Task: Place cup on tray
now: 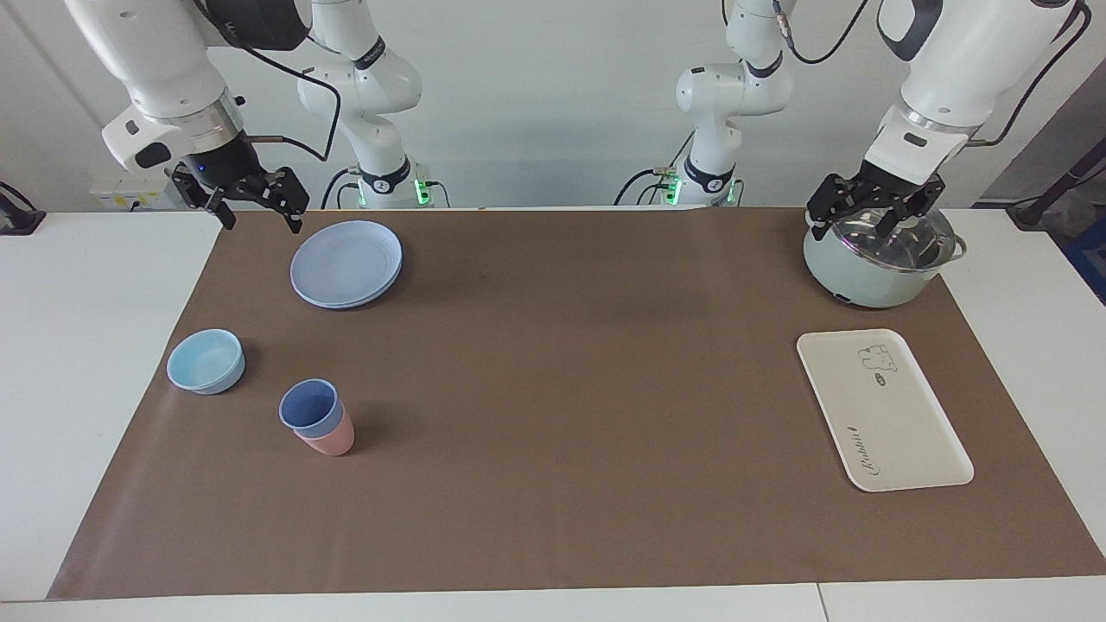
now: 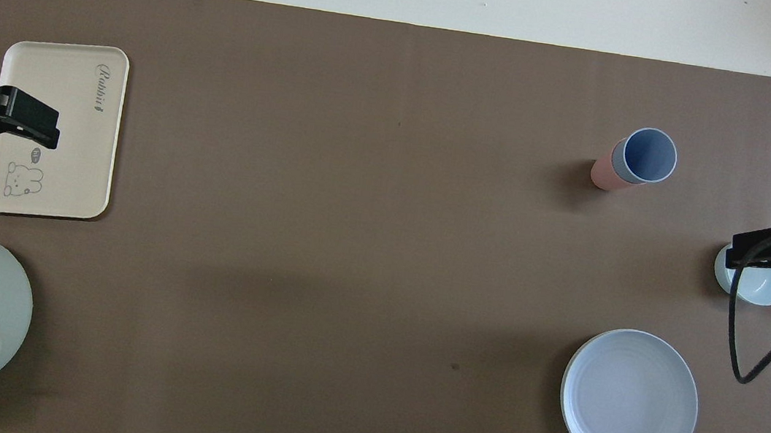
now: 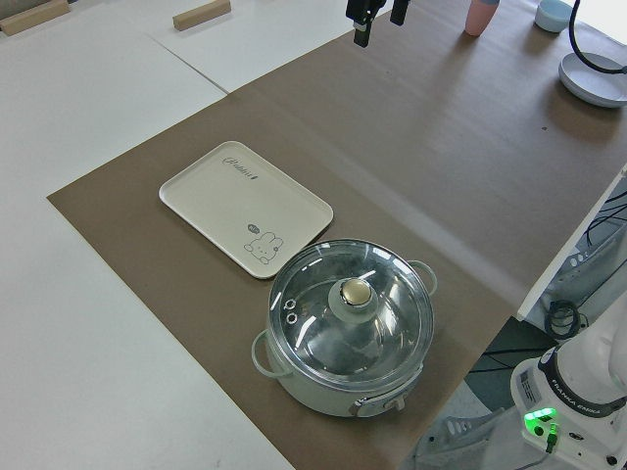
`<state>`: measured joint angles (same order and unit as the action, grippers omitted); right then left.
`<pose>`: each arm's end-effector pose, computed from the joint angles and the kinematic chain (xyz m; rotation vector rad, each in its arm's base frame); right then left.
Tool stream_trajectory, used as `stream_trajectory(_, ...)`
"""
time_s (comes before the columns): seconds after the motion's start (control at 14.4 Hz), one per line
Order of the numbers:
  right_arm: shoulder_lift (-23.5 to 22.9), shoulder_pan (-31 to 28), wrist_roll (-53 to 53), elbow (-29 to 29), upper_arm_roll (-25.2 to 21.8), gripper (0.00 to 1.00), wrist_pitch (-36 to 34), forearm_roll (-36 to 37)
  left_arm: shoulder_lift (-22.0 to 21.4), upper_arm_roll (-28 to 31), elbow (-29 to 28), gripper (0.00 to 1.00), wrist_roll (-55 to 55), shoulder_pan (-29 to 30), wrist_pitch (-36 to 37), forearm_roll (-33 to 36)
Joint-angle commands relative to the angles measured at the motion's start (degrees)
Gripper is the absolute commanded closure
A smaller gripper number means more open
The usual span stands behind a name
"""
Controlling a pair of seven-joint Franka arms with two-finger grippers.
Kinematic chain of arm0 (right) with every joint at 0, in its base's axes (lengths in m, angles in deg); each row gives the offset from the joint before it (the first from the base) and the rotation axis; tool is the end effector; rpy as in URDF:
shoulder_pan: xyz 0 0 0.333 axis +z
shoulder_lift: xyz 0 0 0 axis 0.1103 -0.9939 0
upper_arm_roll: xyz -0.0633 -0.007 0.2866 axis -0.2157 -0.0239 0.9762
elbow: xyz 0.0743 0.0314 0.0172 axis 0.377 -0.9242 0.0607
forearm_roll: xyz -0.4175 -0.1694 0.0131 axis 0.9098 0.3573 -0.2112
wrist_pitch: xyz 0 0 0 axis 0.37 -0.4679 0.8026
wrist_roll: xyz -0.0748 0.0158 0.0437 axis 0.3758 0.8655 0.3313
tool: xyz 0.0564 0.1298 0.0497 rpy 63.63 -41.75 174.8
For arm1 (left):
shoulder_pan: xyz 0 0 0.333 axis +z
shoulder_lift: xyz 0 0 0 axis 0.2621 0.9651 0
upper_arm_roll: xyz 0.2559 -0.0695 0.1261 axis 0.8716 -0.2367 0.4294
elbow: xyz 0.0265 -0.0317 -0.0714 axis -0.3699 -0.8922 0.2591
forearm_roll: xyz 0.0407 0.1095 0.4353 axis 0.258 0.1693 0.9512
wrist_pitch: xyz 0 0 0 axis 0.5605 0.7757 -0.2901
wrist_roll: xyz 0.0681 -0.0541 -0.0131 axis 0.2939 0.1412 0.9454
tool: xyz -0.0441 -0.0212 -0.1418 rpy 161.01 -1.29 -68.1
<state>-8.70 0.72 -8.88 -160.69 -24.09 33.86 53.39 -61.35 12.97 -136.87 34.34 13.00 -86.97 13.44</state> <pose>0.5880 -0.0148 0.5508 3.1146 -0.1382 -0.0758 0.6153 -0.0612 0.5779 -3.1325 0.0724 0.0577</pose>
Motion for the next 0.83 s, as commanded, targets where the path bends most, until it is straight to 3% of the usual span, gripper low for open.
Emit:
stream_trajectory(0.0, 0.3, -0.4, 0.6, -0.2, 0.3, 0.0, -0.3, 0.0, 0.8, -0.4, 1.4, 0.0, -0.6, -0.1, 0.2, 0.3)
stream_trajectory(0.35, 0.4, -0.6, 1.2, -0.5, 0.3, 0.0, 0.5, -0.5, -4.4, -0.6, -10.5, 0.0, -0.5, 0.3, -8.7, 0.0)
stream_trajectory(0.76, 1.0, -0.7, 0.9, -2.6, 0.3, 0.0, 3.9, -0.7, -3.6, -2.6, -8.9, 0.0, -0.5, 2.5, -6.7, 0.0)
